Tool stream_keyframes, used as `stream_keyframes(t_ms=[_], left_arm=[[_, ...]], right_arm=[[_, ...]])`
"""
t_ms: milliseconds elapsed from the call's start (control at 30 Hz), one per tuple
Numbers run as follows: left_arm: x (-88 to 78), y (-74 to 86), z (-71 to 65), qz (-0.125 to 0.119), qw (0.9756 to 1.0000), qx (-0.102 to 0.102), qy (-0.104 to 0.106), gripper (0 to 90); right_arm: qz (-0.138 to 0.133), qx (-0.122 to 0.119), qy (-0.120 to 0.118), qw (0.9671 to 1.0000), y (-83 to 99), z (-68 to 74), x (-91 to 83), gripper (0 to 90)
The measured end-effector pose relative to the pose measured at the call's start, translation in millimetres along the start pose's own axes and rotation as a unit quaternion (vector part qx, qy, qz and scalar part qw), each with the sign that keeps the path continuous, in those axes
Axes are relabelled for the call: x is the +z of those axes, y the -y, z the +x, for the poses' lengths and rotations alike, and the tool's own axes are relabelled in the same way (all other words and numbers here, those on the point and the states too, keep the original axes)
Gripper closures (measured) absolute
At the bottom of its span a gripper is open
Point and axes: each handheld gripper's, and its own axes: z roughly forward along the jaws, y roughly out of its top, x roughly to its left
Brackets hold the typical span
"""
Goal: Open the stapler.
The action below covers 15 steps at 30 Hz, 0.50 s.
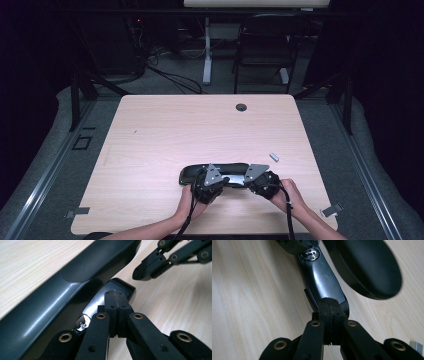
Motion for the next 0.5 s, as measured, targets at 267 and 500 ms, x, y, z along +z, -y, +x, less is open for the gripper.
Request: stream_keyframes(t_ms=[267,500], left_arm=[[9.8,3.4,-2.6,-0.019,0.9998,-0.002,-0.007,90.0],[13.6,2.8,-3.5,-0.036,0.9992,-0.001,-0.014,90.0]], right_arm=[[0.019,-0.015,0.006,0.9997,3.9,2.9,21.5,90.0],[0.018,-0.012,0.014,0.9997,3.9,3.5,22.6,90.0]])
